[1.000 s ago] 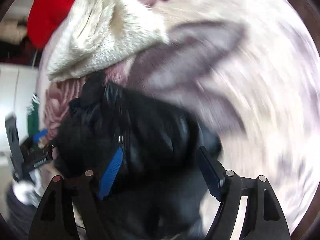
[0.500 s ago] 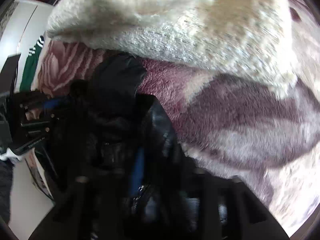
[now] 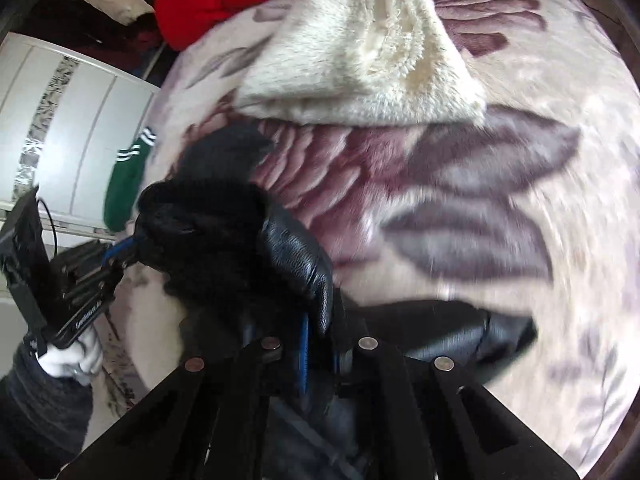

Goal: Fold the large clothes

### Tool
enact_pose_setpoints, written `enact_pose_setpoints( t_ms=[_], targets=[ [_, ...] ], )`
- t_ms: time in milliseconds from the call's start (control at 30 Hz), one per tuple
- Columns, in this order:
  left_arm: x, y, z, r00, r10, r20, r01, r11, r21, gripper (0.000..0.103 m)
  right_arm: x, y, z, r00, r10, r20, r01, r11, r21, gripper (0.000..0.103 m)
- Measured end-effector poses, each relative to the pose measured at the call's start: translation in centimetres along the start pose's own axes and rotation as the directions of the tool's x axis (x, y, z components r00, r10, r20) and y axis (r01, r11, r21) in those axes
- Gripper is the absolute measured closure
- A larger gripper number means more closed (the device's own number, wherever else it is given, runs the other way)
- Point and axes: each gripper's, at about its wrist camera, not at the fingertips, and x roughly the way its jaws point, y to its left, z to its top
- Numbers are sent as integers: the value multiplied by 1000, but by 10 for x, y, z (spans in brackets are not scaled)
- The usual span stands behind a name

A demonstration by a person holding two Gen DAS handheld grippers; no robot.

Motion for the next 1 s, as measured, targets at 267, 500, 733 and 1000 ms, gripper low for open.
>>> enact_pose_setpoints(
  t_ms=[267, 500, 733, 1000],
  targets=[
    [3, -38, -119, 987, -62, -147, 33, 981, -189, 99, 13, 23, -146, 996, 28, -80, -24, 999, 40, 94],
    [41, -10, -205, 915, -268, -302, 49, 816, -576, 95, 61, 2, -216, 986, 76, -146, -55, 989, 140, 86],
    [-18, 10, -211, 948, -265, -175, 90, 752, -653, 0, -4, 2, -235, 982, 166, 89, -181, 964, 196, 0],
    [-12, 66, -154, 984, -155, -88, 41, 679, -733, 0, -21, -42, -226, 979, 165, 121, -202, 873, 443, 0]
  ],
)
